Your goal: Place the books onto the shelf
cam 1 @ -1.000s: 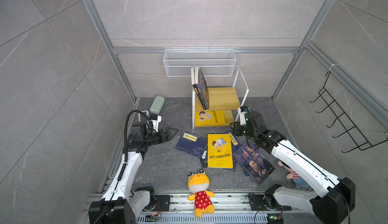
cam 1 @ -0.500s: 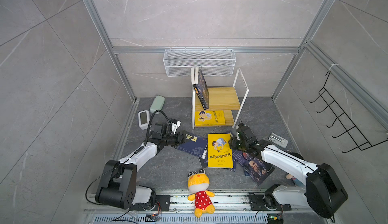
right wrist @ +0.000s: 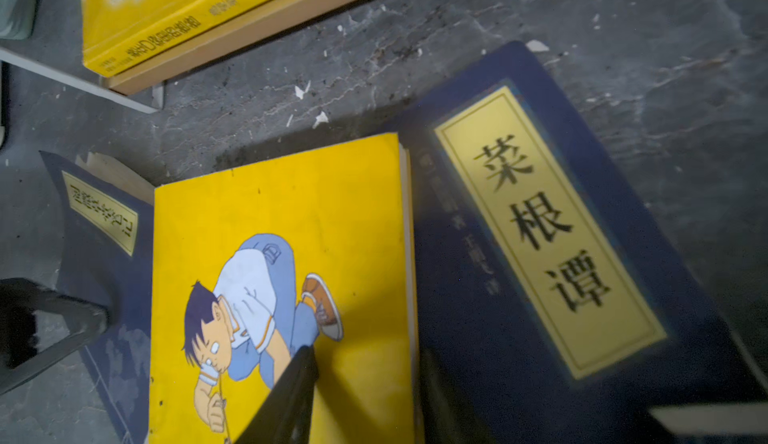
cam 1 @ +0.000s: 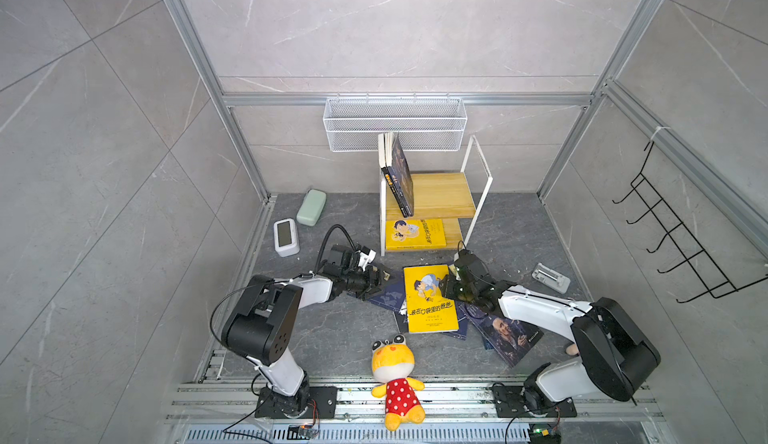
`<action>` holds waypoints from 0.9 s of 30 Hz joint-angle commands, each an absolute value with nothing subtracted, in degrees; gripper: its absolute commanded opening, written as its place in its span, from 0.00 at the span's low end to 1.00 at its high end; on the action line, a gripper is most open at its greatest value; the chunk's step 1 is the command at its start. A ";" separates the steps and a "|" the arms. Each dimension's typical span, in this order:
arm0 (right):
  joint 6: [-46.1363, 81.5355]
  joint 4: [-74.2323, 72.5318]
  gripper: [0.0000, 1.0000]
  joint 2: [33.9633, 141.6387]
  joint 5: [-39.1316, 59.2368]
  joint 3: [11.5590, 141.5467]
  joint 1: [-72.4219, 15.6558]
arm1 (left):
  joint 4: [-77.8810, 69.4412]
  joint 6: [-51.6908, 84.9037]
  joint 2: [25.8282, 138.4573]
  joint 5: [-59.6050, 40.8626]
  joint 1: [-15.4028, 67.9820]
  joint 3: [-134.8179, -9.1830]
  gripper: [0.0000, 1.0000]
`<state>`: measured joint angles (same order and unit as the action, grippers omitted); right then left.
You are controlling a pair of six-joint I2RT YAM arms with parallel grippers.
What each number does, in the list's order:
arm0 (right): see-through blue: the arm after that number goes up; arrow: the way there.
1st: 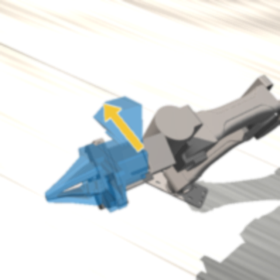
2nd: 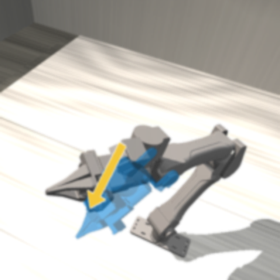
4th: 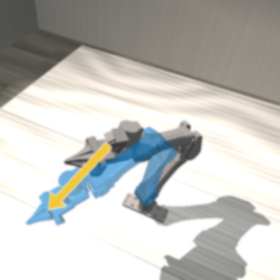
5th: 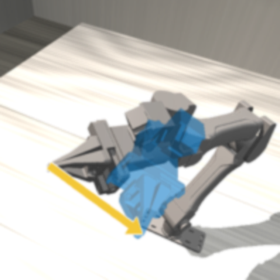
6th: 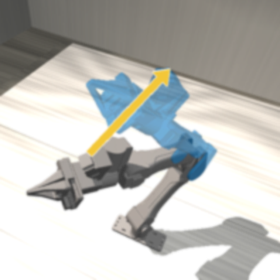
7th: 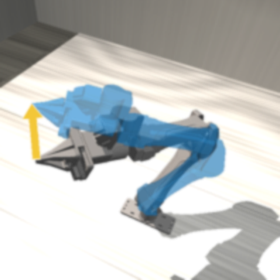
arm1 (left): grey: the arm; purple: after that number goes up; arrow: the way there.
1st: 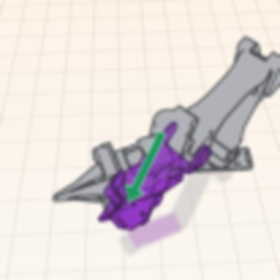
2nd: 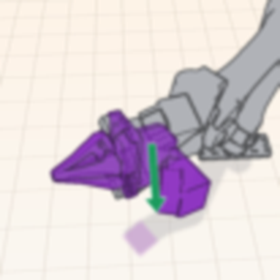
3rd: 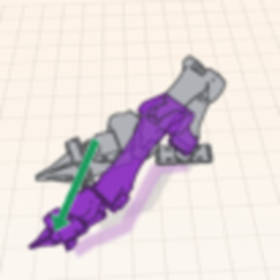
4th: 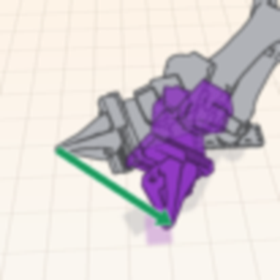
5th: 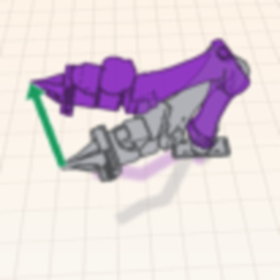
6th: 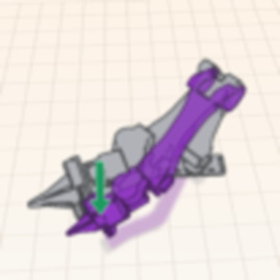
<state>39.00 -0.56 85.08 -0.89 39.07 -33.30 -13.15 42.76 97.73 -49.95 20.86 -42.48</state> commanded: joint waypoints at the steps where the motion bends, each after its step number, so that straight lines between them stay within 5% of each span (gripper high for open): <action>1: 41.64 -2.07 0.41 86.95 0.04 36.33 -34.96 | -13.36 45.17 100.51 -52.46 21.09 -45.65 0.88; 15: 45.37 -10.24 0.37 94.63 -1.36 35.22 -40.85 | -11.41 47.53 106.56 -53.54 22.46 -48.22 0.63; 22: 45.01 -10.30 0.37 96.48 -1.81 36.86 -42.36 | -11.29 49.52 104.46 -54.43 22.85 -49.31 0.30; 27: 43.33 -5.58 0.38 94.05 -4.61 38.51 -42.44 | -11.04 49.87 100.55 -53.83 23.03 -48.70 0.18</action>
